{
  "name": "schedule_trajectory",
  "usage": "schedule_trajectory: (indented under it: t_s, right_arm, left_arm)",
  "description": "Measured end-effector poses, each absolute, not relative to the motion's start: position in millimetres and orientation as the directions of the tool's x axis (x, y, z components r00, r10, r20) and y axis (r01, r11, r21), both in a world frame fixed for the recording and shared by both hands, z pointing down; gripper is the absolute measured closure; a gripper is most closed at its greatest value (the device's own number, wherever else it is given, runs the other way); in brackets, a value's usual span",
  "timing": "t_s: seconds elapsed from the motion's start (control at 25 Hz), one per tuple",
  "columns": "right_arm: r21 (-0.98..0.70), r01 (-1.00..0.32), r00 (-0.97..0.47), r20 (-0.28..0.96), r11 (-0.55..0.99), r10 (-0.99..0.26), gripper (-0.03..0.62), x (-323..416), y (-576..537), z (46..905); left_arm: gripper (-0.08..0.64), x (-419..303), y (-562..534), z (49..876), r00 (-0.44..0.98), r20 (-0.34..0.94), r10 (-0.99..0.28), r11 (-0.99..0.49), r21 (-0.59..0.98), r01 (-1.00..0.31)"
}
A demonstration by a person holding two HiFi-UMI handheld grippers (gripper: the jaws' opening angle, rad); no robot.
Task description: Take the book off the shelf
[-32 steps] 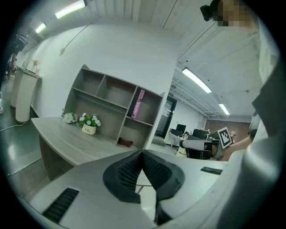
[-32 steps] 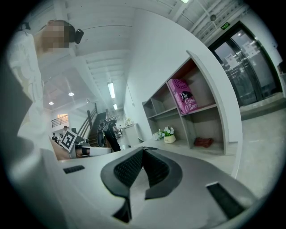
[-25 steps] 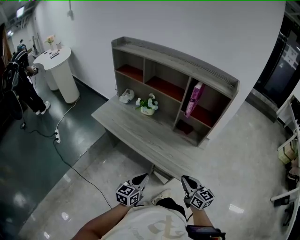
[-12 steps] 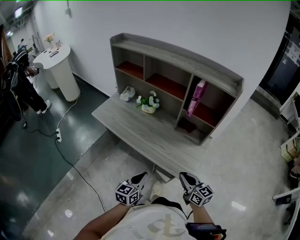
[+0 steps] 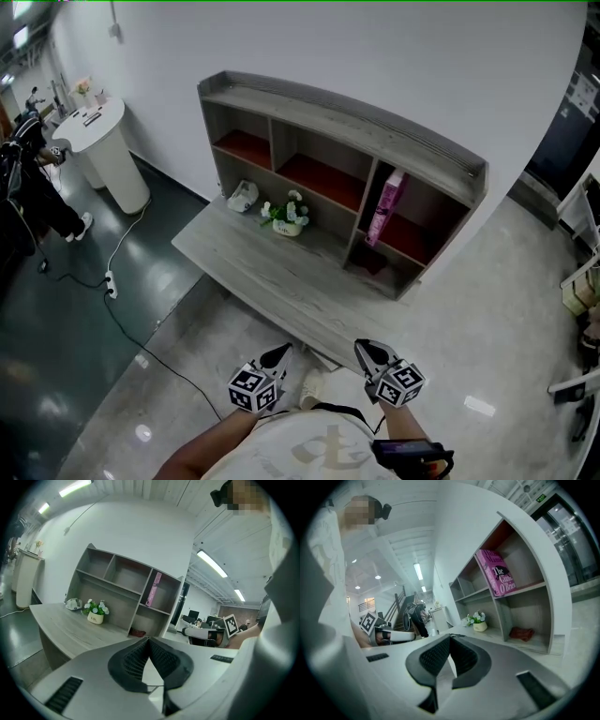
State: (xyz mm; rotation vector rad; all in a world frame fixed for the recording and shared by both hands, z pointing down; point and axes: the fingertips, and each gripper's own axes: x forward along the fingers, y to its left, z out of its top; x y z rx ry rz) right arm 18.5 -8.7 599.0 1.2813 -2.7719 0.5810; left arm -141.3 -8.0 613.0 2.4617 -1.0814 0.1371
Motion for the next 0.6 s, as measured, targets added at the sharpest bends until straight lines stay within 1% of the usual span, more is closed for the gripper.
schedule_trajectory:
  t_s: [0.6]
  right_arm:
    - [-0.344, -0.729, -0.672, 0.189, 0.592, -0.717, 0.588, 20.1, -97.3, 608.4]
  left_arm:
    - [0.558, -139.9, -90.2, 617.6, 0.677, 0.294, -0.675, -0.578, 0.359, -0.733]
